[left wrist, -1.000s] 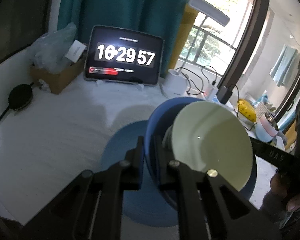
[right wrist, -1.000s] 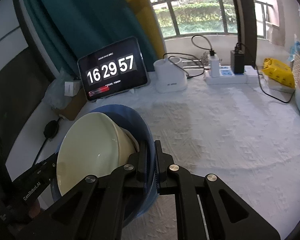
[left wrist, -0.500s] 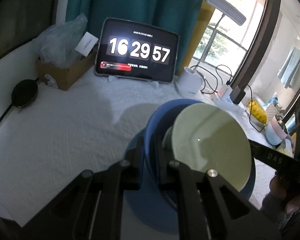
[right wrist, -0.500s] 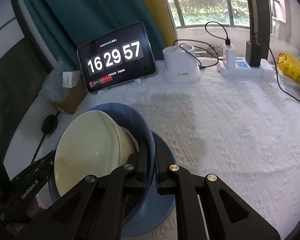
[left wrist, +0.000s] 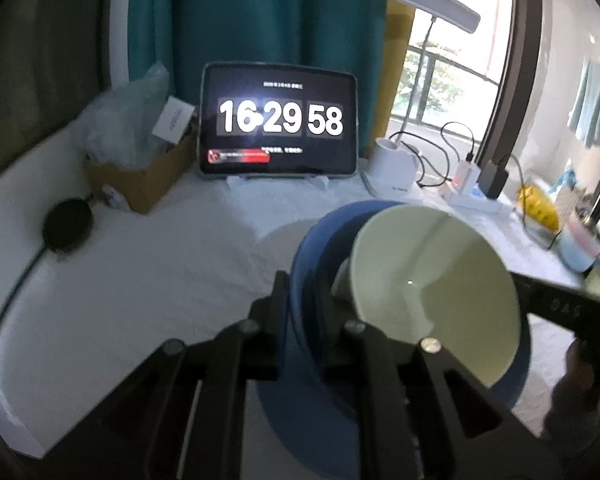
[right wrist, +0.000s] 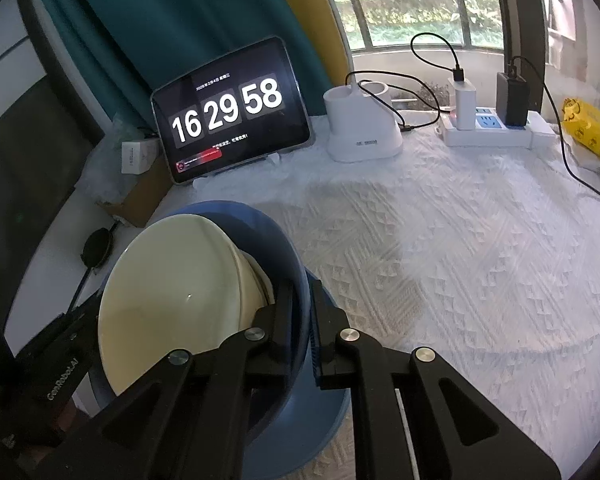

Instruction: Organize plates and bowls

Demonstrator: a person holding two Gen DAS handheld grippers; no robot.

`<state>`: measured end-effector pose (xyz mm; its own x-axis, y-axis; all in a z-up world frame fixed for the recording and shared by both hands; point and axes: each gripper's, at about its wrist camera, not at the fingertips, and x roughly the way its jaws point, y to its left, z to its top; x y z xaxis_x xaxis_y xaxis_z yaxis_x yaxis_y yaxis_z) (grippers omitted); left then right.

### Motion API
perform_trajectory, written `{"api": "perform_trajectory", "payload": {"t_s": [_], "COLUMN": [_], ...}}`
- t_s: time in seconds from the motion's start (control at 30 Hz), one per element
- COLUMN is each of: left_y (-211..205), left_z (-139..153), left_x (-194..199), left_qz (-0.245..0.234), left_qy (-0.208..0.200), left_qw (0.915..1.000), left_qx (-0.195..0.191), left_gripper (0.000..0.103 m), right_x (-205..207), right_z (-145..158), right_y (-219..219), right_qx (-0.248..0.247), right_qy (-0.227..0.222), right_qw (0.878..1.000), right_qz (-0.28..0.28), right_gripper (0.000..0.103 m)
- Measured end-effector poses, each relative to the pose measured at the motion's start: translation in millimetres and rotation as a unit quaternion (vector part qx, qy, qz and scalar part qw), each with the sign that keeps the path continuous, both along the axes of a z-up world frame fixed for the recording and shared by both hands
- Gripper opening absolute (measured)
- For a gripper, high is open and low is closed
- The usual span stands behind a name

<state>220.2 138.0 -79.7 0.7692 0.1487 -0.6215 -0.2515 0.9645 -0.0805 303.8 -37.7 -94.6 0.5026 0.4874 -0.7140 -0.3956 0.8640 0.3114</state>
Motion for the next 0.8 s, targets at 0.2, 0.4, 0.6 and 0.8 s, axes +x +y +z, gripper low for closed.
{"api": "perform_trajectory", "payload": {"t_s": [0.2,0.4,0.6,0.8], "left_y": [1.5,2.8,3.9,-3.2], "left_z": [0.0,4.7,11.4,20.2], "left_x": [-1.3,-9.8,-21.6,-34.1], "left_qz": [0.001,0.020,0.032,0.036], "left_qy": [0.004,-0.010,-0.025,-0.042], "left_qw": [1.0000,0.9997,0.9992,0.9985], "left_qx": [0.003,0.006,0.000,0.005], "left_gripper": [0.016,0.018,0.019,0.030], "right_x": [-2.4,-11.6,-18.3,-31.6], "right_z": [2.4,8.1,12.2,20.0], "right_y": [-2.4,-7.4,-19.3,-27.7], "right_qx": [-0.017,-0.040,-0.036,-0.039], "right_qy": [-0.008,-0.039,-0.042,-0.054], "right_qw": [1.000,0.998,0.998,0.998], "right_qz": [0.012,0.009,0.003,0.004], "right_gripper": [0.016,0.026,0.038,0.041]}}
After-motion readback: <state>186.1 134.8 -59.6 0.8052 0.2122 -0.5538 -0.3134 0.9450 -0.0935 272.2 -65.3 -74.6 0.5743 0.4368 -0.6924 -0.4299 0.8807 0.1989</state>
